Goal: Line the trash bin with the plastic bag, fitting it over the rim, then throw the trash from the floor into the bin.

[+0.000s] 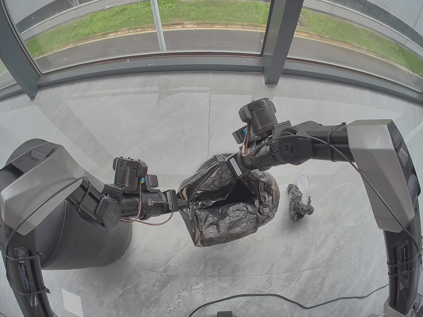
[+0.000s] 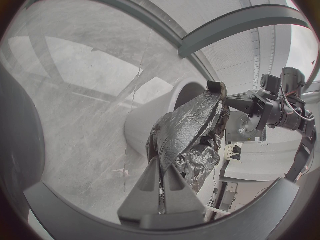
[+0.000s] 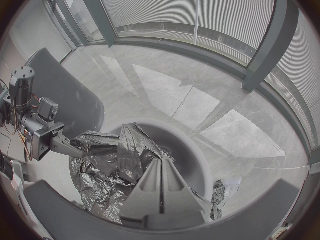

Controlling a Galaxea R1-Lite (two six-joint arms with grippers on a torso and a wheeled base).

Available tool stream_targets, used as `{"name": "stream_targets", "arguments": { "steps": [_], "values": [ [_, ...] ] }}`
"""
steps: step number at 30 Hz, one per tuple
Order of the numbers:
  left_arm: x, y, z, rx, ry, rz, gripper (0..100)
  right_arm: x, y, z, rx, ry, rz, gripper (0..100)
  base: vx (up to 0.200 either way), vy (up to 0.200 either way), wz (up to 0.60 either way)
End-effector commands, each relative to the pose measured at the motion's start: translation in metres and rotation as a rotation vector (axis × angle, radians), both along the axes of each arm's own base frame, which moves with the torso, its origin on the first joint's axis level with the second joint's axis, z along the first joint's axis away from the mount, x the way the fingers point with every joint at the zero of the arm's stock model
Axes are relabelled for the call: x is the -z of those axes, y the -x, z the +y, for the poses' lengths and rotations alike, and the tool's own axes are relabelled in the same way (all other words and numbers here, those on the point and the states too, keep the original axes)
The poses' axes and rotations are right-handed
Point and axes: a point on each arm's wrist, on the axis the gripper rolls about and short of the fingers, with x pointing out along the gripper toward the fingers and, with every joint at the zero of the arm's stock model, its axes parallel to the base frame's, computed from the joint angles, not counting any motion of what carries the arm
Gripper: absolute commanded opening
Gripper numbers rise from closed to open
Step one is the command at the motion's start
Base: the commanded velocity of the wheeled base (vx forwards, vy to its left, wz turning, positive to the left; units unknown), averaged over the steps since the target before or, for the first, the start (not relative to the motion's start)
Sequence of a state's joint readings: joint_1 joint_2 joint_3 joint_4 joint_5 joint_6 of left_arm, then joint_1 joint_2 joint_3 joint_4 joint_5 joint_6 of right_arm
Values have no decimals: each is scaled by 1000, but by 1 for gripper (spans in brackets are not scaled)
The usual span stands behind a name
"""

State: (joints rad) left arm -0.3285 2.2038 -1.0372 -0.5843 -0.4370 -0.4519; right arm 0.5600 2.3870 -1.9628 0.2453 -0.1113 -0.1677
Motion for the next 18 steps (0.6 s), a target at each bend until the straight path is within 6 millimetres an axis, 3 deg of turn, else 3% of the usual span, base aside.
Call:
{"name": "stream_targets", "arguments": {
  "steps": [1, 8, 18],
  "values": [
    [-1, -3, 0, -5, 7, -22, 0, -6, -4, -3, 10, -11, -23, 0, 0, 0, 0],
    [3, -15, -1, -50, -13, -49, 0, 5, -17, -16, 47, -1, -7, 0, 0, 0, 0],
    [-5, -21, 3, -56, -15, -86, 0, 6, -24, -28, 77, -2, -7, 0, 0, 0, 0]
  ]
}}
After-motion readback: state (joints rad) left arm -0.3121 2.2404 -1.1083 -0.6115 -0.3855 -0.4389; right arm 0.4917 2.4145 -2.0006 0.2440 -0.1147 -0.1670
